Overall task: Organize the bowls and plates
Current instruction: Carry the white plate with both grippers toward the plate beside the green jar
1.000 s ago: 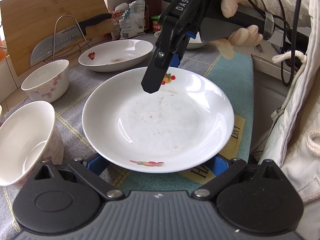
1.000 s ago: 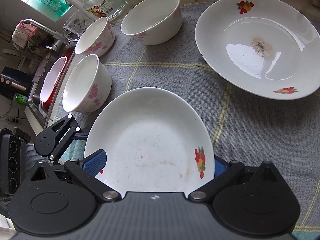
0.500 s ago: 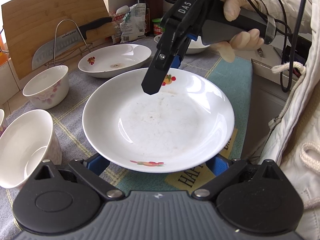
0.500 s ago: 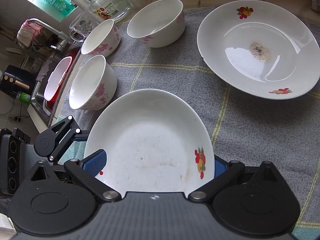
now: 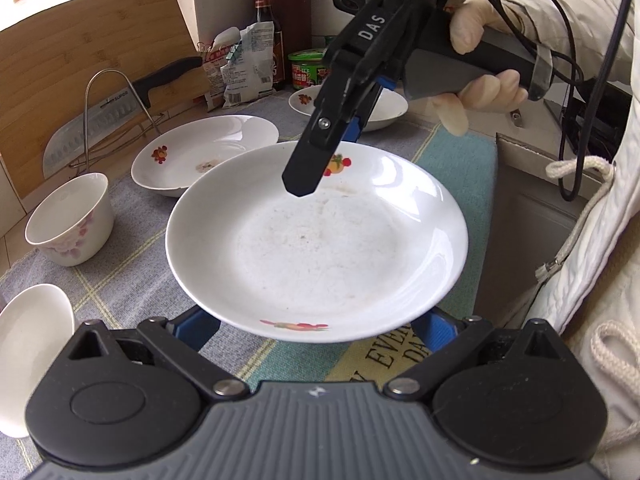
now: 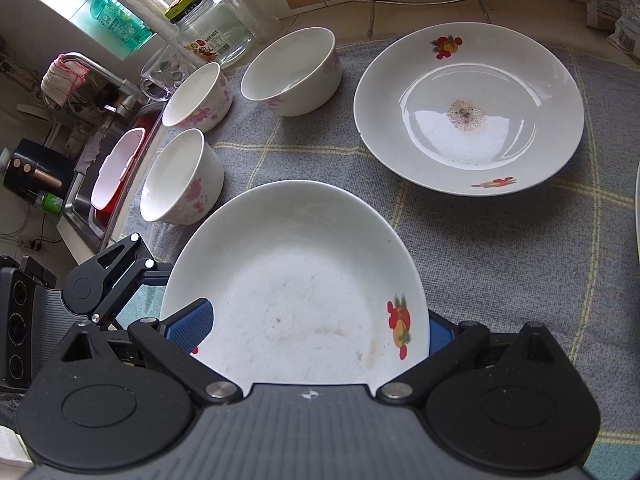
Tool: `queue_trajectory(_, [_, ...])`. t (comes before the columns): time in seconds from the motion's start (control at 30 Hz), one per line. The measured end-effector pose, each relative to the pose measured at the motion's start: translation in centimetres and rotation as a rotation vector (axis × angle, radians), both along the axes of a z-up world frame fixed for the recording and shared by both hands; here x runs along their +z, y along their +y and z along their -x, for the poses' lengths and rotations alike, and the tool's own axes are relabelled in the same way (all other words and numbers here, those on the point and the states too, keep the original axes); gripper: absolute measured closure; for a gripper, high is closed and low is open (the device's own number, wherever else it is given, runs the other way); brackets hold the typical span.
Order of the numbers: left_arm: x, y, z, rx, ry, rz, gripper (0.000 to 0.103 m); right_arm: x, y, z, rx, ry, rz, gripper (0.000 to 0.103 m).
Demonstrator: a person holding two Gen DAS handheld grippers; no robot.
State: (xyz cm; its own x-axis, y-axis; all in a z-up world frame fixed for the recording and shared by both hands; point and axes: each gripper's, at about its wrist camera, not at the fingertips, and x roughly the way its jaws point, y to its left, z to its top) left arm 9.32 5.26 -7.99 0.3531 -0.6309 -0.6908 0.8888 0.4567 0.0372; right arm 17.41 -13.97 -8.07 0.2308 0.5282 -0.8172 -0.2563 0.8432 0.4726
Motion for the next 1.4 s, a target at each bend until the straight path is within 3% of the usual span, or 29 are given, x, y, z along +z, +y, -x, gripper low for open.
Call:
queue_trajectory(0.73, [1.1,-10.0,-3.0,-0.043,-0.001,0.005,0.003,2.2,-10.5,0.1,-0.081,-0.055,-0.001,0.0])
queue_trajectory(1.4, [1.2,-18.5,-5.7,-0.03,0.017,-0.022,0.003,1.9,-19.6,-2.4,-0.089,-0.079,-0.024,0.0])
